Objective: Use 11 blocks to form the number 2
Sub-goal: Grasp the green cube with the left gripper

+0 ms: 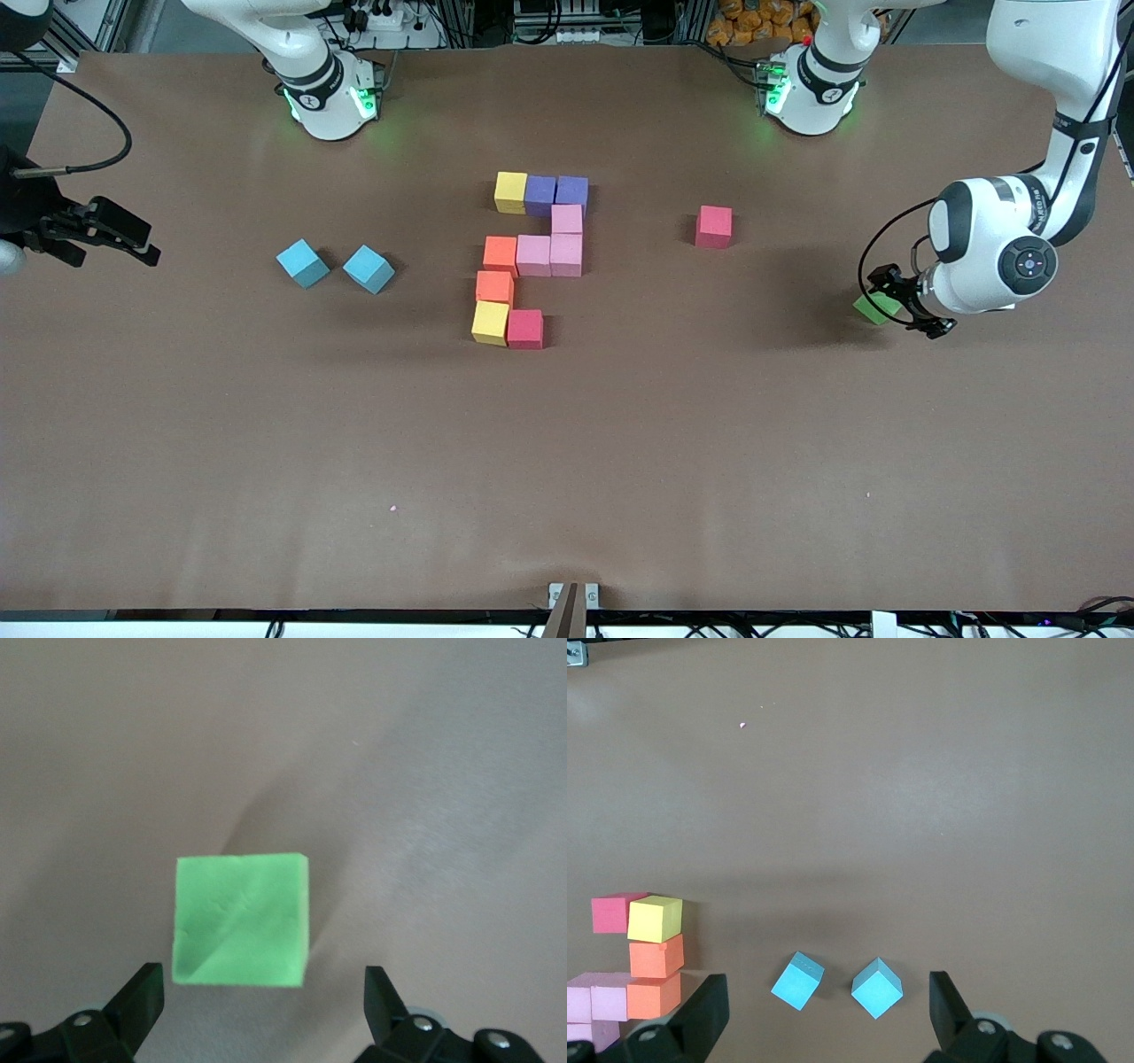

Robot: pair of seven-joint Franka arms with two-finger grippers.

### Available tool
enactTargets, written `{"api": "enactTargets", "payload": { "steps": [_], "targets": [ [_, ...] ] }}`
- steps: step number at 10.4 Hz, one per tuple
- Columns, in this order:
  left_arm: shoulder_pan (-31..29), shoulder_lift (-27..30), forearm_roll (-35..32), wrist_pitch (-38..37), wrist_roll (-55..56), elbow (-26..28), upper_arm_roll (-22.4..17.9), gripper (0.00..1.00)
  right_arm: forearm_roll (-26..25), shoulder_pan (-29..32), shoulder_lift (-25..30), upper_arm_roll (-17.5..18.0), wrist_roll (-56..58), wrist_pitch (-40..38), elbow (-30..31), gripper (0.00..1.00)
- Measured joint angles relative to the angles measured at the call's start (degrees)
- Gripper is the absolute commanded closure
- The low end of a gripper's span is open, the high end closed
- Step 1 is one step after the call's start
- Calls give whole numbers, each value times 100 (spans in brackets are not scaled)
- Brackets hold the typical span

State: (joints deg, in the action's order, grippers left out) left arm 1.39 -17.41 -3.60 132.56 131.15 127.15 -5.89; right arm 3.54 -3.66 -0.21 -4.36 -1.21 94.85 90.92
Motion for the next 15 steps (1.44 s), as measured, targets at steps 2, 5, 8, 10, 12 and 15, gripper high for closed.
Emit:
{"api": "enactTargets", "payload": {
  "steps": [2, 5, 8, 10, 12, 15],
  "targets": [
    [-18, -8, -112, 151, 54, 195, 0, 0, 0, 0, 0, -5, 0, 0, 0, 0],
    [-38, -166, -126, 560, 70, 439, -13, 0, 0, 0, 0, -6, 0, 0, 0, 0],
    [-214, -249, -136, 694, 191, 446, -28, 0, 0, 0, 0, -8, 0, 0, 0, 0],
    [-295, -249, -205, 703, 358, 443, -30, 0, 0, 1, -1, -21, 0, 0, 0, 0],
    [-291, -249, -206, 703, 403, 443, -21, 0, 0, 1, -20, -34, 0, 0, 0, 0],
    [-258, -249, -206, 703, 516, 443, 15, 0, 0, 1, -75, -41, 0, 1, 1, 0]
  ]
}}
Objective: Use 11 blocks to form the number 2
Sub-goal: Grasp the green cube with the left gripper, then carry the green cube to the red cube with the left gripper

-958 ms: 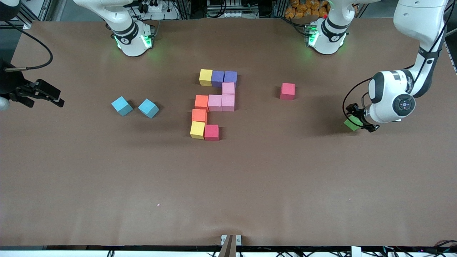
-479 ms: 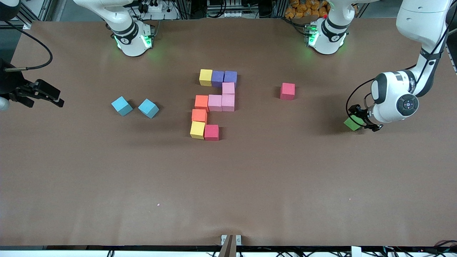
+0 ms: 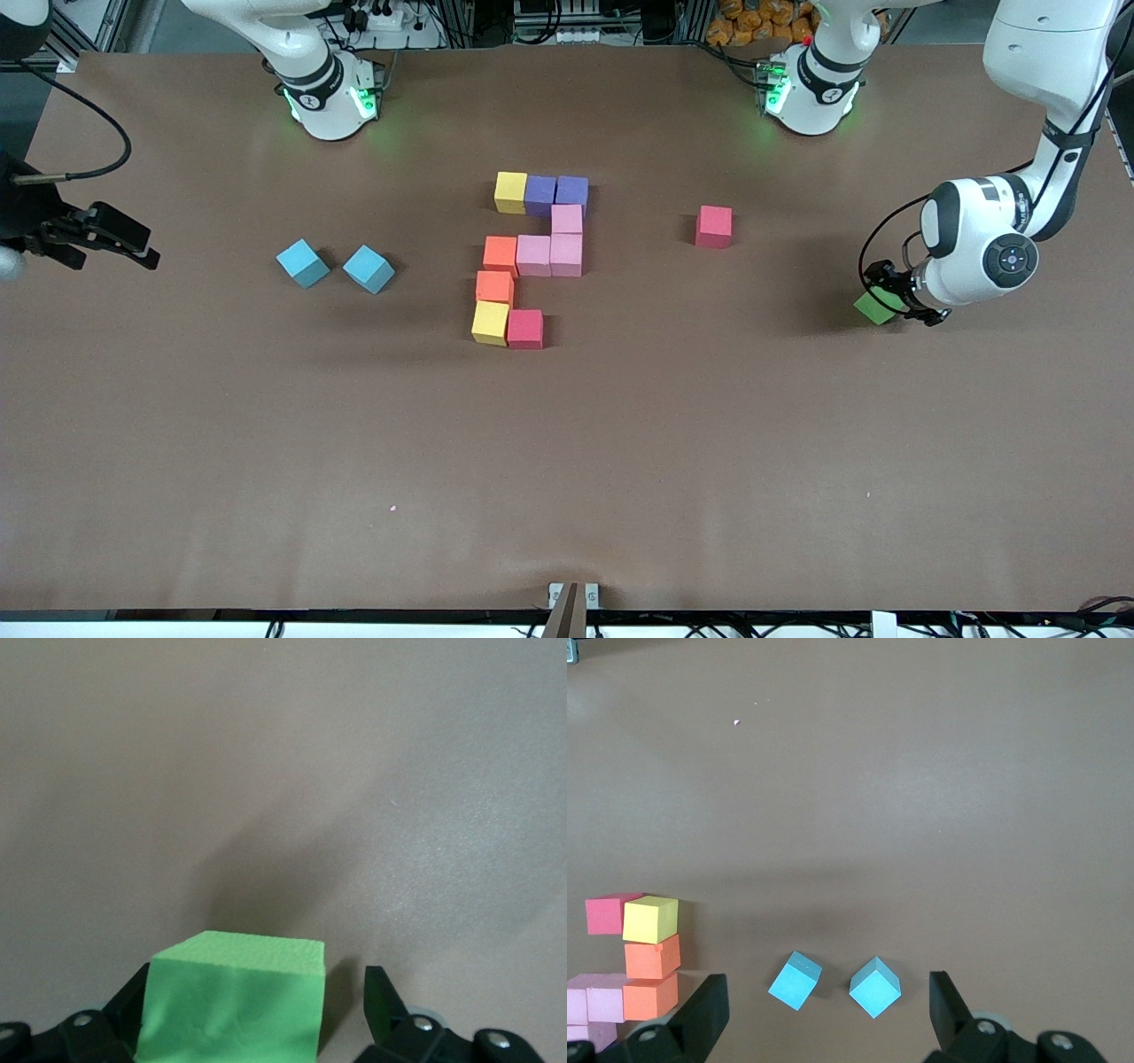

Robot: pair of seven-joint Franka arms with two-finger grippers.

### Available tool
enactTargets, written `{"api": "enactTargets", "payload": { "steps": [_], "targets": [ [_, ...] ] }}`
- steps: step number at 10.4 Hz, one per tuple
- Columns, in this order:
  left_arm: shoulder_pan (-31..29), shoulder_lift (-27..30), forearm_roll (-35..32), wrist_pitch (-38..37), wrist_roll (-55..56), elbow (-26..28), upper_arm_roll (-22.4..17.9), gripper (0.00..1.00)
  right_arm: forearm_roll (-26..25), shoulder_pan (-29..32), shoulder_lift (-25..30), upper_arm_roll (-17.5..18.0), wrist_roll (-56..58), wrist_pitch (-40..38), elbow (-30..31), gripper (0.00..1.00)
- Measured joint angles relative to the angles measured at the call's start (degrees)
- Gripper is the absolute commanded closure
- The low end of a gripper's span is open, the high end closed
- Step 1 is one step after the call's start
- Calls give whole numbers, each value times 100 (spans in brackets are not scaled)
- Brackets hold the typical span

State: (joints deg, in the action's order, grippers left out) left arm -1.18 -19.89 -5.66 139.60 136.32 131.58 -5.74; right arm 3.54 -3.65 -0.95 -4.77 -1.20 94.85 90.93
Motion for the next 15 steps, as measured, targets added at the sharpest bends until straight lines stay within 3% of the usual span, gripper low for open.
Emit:
{"api": "enactTargets", "payload": {
  "steps": [1, 2, 3, 7, 10, 12, 15],
  "targets": [
    [20, 0, -6, 0, 20, 0, 12, 15, 0, 0, -4, 0, 0, 1, 0, 0],
    [31, 0, -12, 0, 39, 0, 18, 62, 0, 0, -4, -1, 0, 3, 0, 0],
    [32, 0, -16, 0, 46, 0, 20, 86, 0, 1, -4, -3, 0, 8, 0, 0],
    [104, 12, -192, 8, 50, -13, 32, 87, 0, 3, -4, -11, 0, 15, 0, 0],
    [384, 32, -461, 13, 41, -214, 324, 86, 0, 4, -4, -18, 0, 16, 0, 0],
    [940, 32, -511, -39, -31, -442, 509, 86, 0, 6, -4, -22, 0, 20, 0, 0],
    [2041, -111, -521, -703, -44, -1064, 570, 86, 0, 6, -6, -22, 0, 22, -1, 0]
  ]
}}
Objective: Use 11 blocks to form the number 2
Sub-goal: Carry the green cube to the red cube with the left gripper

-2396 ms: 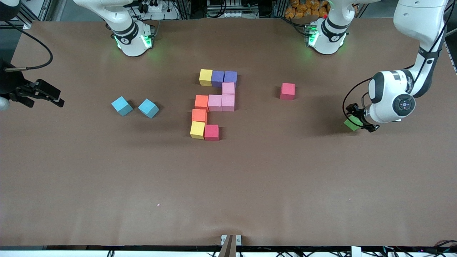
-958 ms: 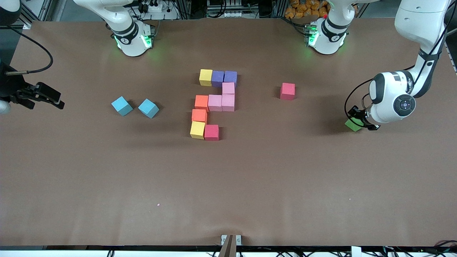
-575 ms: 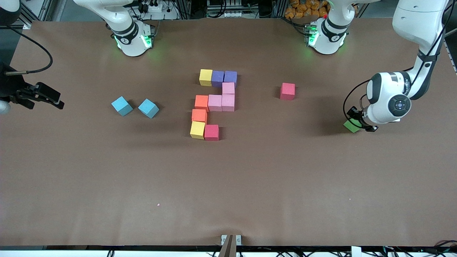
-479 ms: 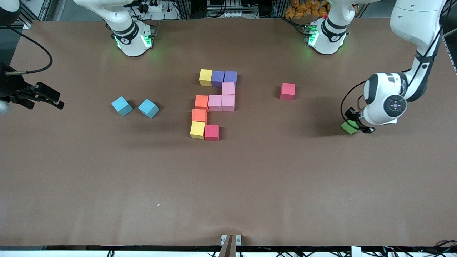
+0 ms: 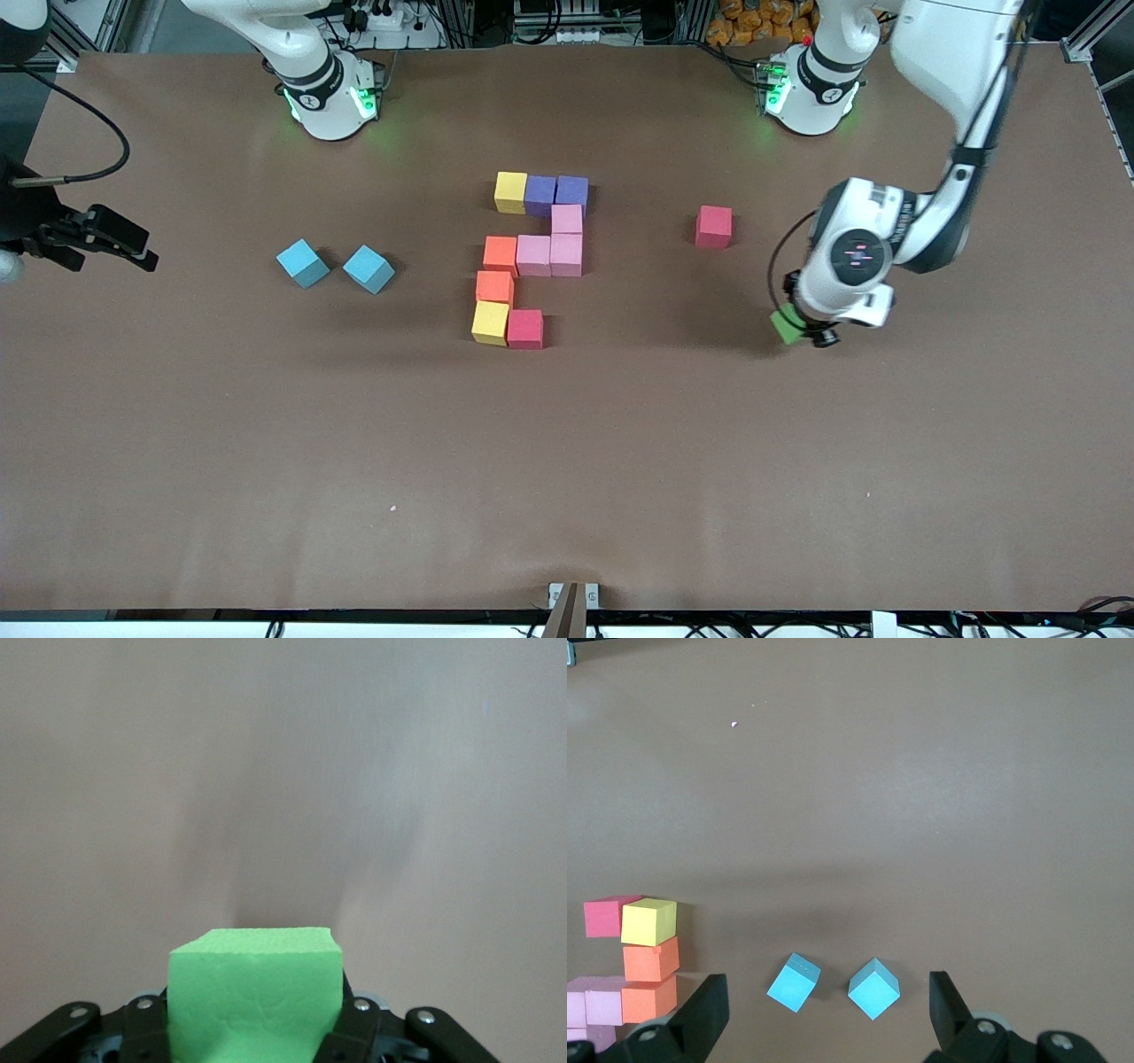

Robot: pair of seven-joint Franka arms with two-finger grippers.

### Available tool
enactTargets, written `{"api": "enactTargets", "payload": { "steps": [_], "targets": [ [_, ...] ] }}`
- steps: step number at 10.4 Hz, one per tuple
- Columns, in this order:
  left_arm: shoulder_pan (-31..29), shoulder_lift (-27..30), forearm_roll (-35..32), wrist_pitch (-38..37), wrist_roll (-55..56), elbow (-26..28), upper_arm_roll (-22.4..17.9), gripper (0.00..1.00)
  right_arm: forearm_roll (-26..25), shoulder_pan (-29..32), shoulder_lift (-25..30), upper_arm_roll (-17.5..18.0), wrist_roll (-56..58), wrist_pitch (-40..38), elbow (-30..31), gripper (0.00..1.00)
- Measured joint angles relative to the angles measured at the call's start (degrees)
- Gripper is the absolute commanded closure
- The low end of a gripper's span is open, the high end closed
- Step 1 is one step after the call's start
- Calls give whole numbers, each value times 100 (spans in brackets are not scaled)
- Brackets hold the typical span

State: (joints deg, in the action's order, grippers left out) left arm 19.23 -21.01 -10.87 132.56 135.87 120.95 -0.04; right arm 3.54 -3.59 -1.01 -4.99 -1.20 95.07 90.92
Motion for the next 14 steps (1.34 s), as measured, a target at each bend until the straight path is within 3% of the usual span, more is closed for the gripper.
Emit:
{"api": "enactTargets", "payload": {
  "steps": [6, 10, 14],
  "targets": [
    [1723, -1095, 0, -395, 1, -1538, 8, 86, 0, -1, -18, 2, 0, 7, 0, 0],
    [2355, -1628, -5, -419, -34, -2361, 2, 86, 0, -1, -20, 1, 0, 17, 0, 0],
    [2662, -1785, -12, -696, -333, -2835, -3, 86, 0, -2, -61, 3, 0, 27, 0, 0]
  ]
}}
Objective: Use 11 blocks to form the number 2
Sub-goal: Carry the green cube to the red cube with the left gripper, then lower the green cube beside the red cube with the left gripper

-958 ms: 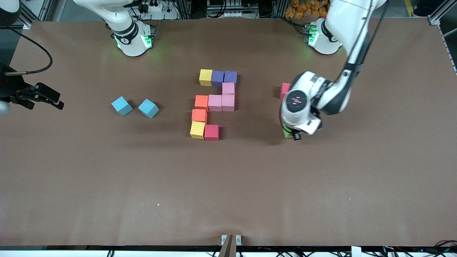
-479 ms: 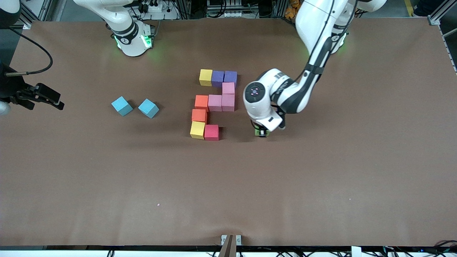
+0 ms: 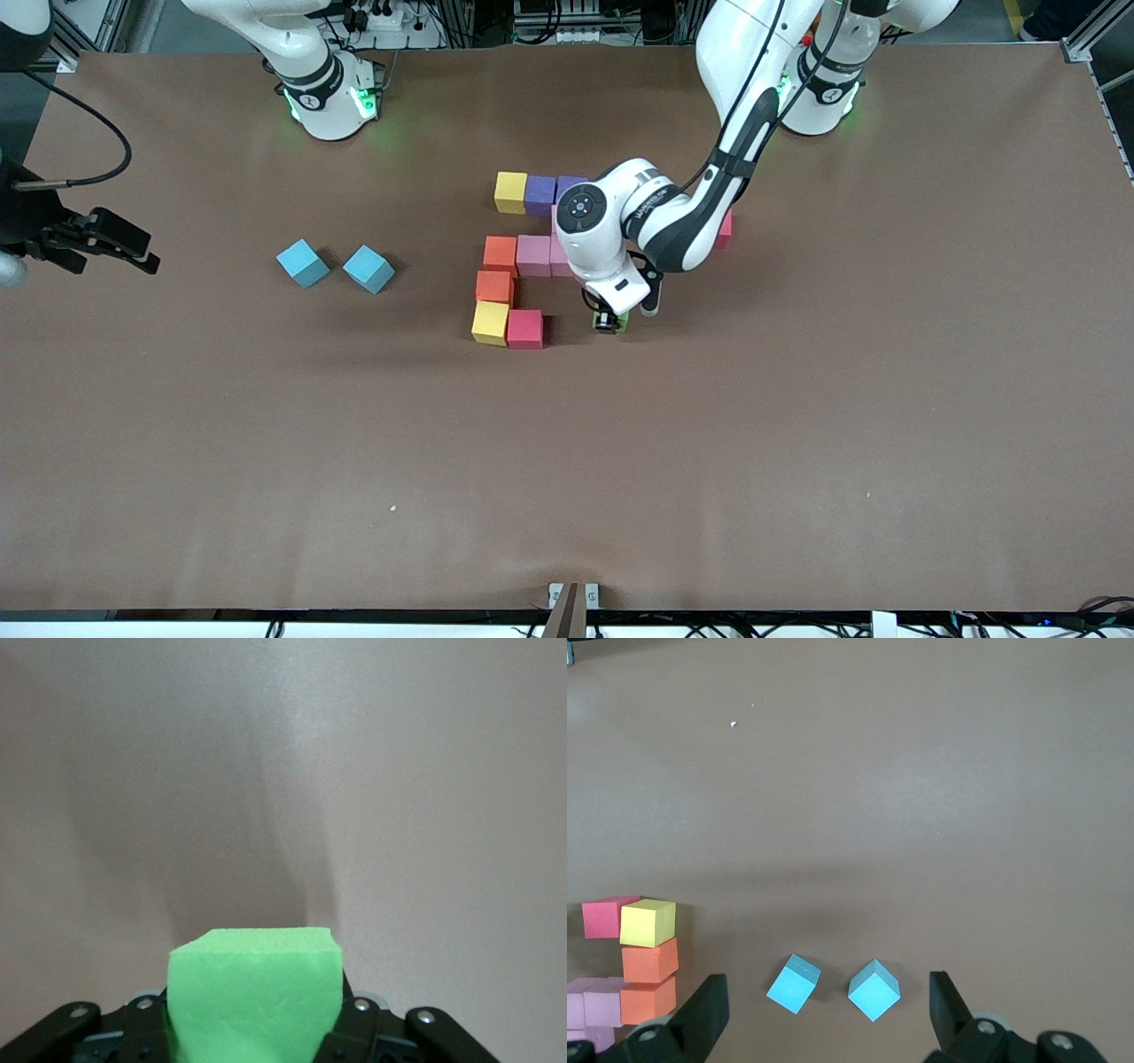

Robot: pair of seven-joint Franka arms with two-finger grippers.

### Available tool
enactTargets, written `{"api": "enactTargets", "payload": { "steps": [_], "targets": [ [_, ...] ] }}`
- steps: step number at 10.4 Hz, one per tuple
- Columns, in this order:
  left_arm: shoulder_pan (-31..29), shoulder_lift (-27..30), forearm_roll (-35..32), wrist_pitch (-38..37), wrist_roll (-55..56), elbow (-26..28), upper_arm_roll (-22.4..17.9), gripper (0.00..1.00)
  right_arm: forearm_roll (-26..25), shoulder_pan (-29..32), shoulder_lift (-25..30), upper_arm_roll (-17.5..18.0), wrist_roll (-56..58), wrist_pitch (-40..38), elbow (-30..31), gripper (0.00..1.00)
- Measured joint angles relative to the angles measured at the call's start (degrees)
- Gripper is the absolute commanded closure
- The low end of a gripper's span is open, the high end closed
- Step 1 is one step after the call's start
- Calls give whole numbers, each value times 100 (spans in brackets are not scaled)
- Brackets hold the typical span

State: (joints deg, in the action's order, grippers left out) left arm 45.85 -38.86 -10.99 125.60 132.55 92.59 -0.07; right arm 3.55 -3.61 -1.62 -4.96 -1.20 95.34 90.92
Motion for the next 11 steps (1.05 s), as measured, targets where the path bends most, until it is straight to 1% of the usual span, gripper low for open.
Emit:
{"api": "enactTargets", "payload": {
  "steps": [2, 5, 9, 11],
  "targets": [
    [5, -67, 0, -254, -183, -379, 10, 86, 0, -1, -61, 1, 0, 7, 0, 0],
    [37, -332, 53, -296, -200, -841, 85, 86, 0, 10, -73, -6, 12, 2, 0, 0],
    [63, -790, 541, -296, -190, -1453, 89, 86, 0, 161, -72, -31, 258, 5, -6, 0],
    [63, -963, 608, -295, -129, -1652, 89, 86, 0, 160, -72, -27, 266, 5, -7, 0]
  ]
}}
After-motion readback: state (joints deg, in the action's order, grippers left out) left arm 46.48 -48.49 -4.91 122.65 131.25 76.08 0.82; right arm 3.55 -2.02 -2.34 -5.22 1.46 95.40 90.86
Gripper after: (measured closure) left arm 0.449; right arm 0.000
